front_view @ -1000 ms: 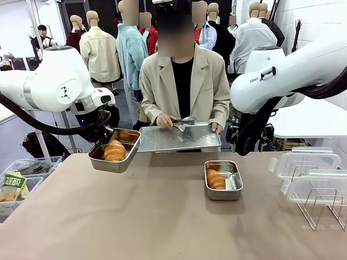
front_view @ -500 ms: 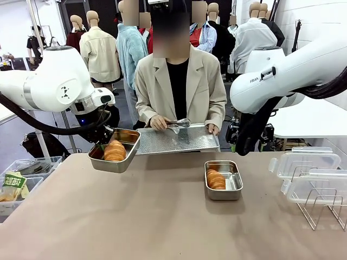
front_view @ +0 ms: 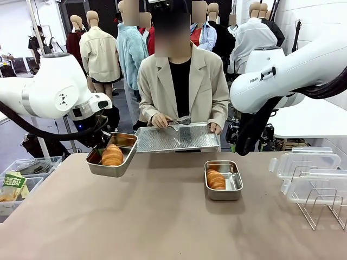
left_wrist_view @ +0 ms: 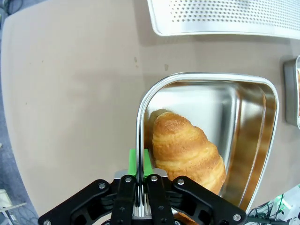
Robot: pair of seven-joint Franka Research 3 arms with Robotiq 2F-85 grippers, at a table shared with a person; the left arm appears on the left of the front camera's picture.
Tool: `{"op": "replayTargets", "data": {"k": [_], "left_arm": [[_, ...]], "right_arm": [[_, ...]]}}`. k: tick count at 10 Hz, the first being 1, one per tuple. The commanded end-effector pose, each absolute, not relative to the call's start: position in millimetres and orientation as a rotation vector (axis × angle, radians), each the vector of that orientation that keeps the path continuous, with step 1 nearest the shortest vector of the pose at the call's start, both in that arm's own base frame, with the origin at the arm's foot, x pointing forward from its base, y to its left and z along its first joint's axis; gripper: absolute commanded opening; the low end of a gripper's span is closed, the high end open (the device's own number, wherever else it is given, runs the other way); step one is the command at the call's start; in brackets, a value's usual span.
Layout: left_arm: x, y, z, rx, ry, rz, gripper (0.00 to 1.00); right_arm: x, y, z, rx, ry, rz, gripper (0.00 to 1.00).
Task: Place the bread in airtight containers.
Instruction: Once an object is inside an Airtight Container , place the container in the center of the table.
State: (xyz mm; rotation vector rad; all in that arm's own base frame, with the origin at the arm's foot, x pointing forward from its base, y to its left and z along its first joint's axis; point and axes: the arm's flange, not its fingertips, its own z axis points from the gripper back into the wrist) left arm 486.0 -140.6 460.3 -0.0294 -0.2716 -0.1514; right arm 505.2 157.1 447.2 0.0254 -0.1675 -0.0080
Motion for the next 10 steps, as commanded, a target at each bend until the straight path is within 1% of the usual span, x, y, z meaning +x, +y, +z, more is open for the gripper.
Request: {"op": "replayTargets", "data": {"k": [1,2,3,7,9,10], "left_arm": [[490,-122,440,-0.079,-0.298,-0.139,0.0],[498,-108,422,-0.079,-0.288,-0.112,0.0],[505,-93,404,-0.117,-0.27,-0.075,0.0],[508,-75,345,-0.118,-0.255,-0.051,0.0],[506,-73,336,-0.086,-0.252,-0.042,0.0],[505,-73,336,-0.064,-0.249,-0.035,0.12]], "right_arm": [[506,159,446,0.031,-0.177,-0.025,1.0],[506,159,446,0.031,-0.177,-0.025,1.0],[506,159,446,0.031,-0.177,-0.025,1.0],[506,159,446,0.031,-0.177,-0.025,1.0],[506,159,446,0.031,-0.177,-0.025,1.0],[506,159,446,0.031,-0.177,-0.025,1.0]]}}
